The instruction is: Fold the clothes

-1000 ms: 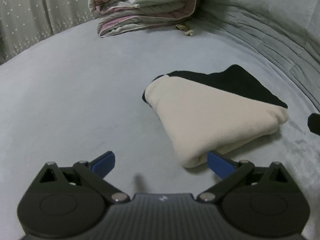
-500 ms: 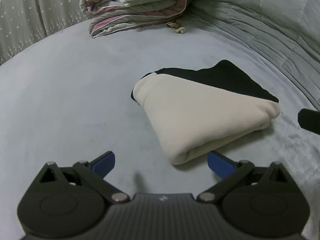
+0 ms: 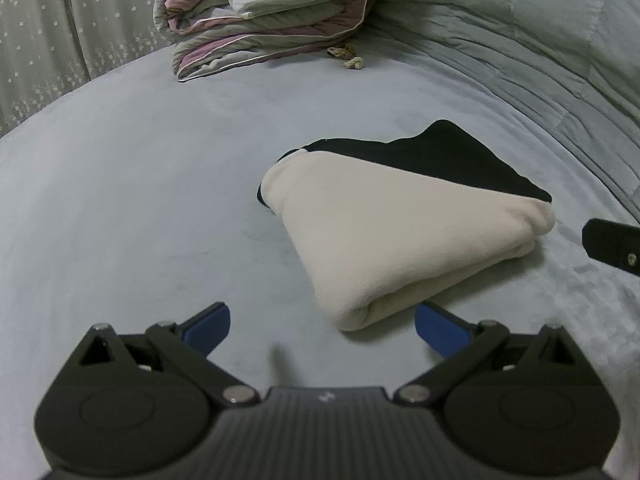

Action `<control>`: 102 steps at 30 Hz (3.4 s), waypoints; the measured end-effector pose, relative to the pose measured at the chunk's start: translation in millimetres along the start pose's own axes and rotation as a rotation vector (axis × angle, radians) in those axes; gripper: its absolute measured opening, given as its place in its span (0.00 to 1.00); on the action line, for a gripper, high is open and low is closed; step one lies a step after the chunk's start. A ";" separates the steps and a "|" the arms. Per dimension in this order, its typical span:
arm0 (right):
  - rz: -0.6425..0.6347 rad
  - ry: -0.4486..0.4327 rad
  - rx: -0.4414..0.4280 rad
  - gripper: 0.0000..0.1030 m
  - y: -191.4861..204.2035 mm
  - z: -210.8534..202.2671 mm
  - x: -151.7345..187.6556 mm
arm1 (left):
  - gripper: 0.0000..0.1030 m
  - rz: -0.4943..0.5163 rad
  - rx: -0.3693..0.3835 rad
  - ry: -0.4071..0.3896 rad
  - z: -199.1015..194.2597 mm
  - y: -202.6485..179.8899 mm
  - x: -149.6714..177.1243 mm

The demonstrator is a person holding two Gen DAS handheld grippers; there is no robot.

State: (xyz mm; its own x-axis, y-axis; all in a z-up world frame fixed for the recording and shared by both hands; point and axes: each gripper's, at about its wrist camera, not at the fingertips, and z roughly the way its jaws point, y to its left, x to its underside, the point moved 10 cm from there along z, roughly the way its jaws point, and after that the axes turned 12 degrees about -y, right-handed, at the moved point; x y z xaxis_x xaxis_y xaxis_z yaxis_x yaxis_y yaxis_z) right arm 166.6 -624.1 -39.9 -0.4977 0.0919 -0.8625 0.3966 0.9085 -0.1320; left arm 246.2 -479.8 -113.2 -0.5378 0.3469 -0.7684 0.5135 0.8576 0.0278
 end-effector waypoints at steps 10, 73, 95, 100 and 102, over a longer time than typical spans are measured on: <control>-0.011 0.000 -0.004 1.00 5.1 -0.2 0.2 | 1.00 0.009 -0.006 -0.003 -1.1 0.9 0.1; -0.044 0.007 -0.011 1.00 19.5 4.2 1.0 | 1.00 0.032 -0.019 0.002 0.9 8.8 1.9; 0.012 0.004 -0.041 1.00 42.8 -179.2 -47.1 | 1.00 0.048 -0.003 -0.044 -205.6 45.0 0.1; 0.006 -0.011 -0.060 1.00 62.3 -233.0 -42.4 | 1.00 0.043 0.002 -0.064 -263.8 52.1 16.2; 0.010 -0.017 -0.069 1.00 69.2 -252.5 -37.8 | 1.00 0.037 0.007 -0.067 -283.3 54.7 24.4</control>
State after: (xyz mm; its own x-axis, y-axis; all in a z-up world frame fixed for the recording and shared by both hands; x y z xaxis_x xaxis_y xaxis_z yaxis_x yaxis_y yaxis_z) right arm 18.1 -461.7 107.0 -0.4802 0.0947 -0.8721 0.3469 0.9336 -0.0896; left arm 71.7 -316.9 50.8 -0.4729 0.3521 -0.8077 0.5369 0.8420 0.0527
